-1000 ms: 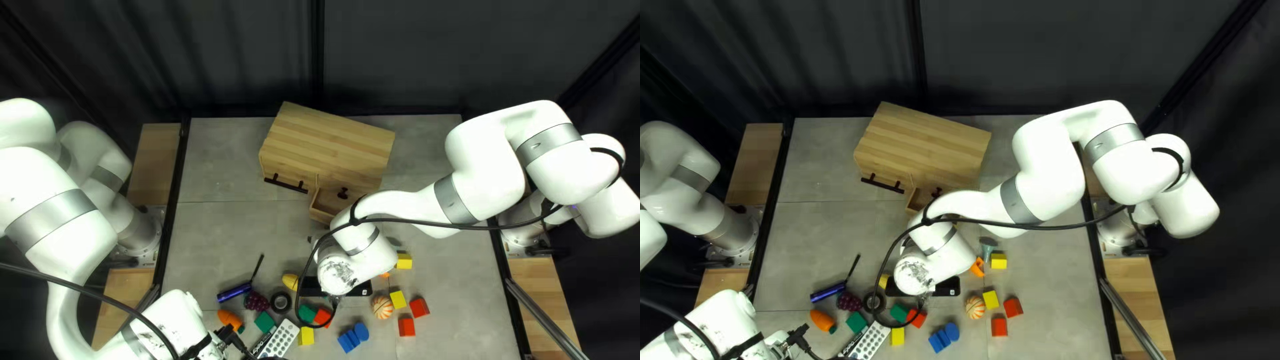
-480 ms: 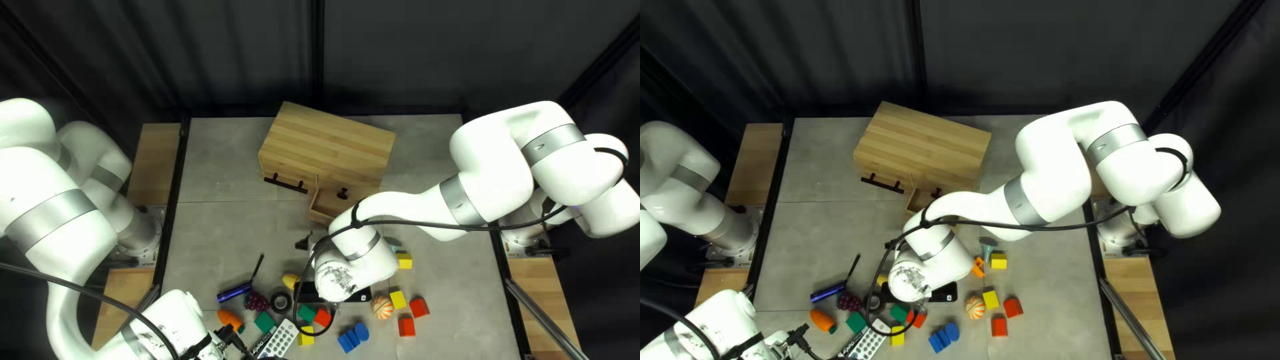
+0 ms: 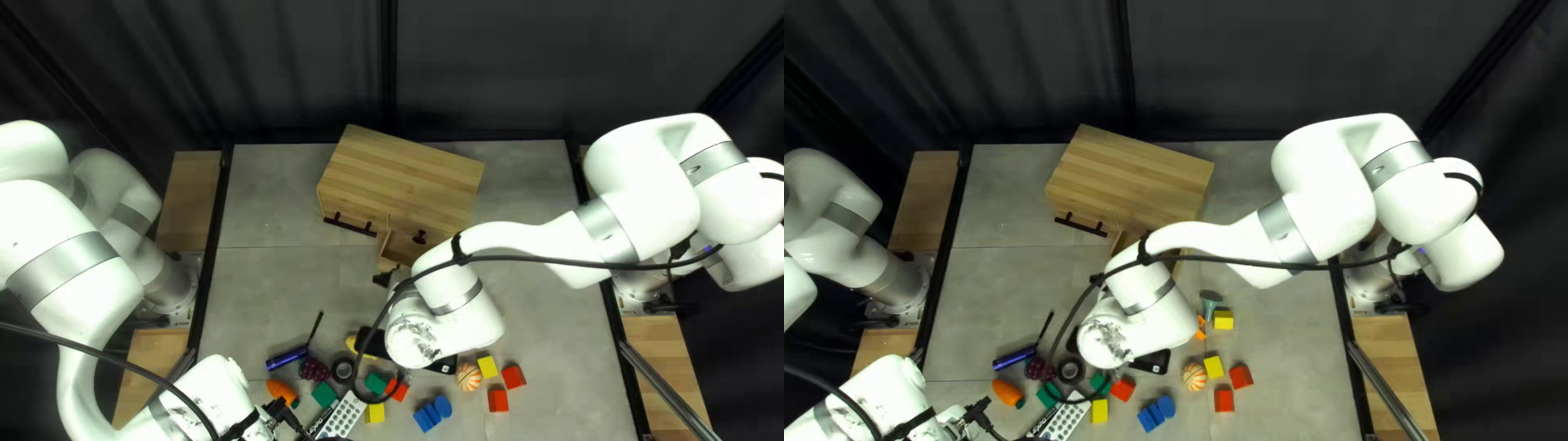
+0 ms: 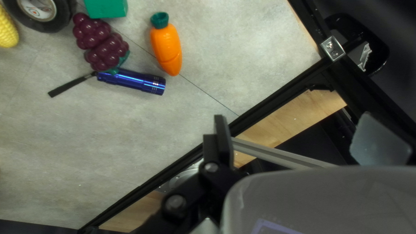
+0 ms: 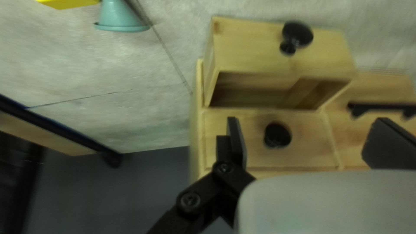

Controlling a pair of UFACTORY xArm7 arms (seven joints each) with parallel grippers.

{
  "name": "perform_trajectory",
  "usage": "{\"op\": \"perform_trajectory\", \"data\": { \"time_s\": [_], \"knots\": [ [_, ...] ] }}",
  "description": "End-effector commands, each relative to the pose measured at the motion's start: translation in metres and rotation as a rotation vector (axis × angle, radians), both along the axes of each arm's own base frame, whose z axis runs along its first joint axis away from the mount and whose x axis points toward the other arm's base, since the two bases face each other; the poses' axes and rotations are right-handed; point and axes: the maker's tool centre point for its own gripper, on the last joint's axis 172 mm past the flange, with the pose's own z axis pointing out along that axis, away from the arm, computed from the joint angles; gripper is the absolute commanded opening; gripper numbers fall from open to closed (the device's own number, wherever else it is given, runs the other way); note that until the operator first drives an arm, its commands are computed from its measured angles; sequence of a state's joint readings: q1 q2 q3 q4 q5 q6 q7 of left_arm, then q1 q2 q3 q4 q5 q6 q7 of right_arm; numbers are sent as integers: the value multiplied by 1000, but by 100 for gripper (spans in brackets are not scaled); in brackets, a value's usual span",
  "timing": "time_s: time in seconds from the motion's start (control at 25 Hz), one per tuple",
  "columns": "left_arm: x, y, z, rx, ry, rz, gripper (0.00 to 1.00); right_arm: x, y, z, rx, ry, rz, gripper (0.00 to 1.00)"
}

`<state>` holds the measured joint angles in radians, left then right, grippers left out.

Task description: Open drawers and place objects into drawer and close

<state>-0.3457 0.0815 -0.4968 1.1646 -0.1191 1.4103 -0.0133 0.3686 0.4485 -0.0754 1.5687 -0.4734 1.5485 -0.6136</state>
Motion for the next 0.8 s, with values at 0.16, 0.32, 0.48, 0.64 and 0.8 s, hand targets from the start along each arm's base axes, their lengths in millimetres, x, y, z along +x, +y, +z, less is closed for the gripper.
{"op": "perform_trajectory", "data": {
  "time_s": [0.16,0.32,0.48,0.64,0.8],
  "knots": [
    [0,0,0,0,0,0,100,-30,-52,16,-99,-126,-397,100],
    [0,0,0,0,0,0,100,-38,-72,12,-128,-202,-563,100],
    [0,0,0,0,0,0,100,-36,-79,12,-146,-263,-687,100],
    [0,0,0,0,0,0,100,-30,-77,17,-149,-345,-799,100],
    [0,0,0,0,0,0,100,-22,-69,19,-142,-408,-840,100]
  ]
}}
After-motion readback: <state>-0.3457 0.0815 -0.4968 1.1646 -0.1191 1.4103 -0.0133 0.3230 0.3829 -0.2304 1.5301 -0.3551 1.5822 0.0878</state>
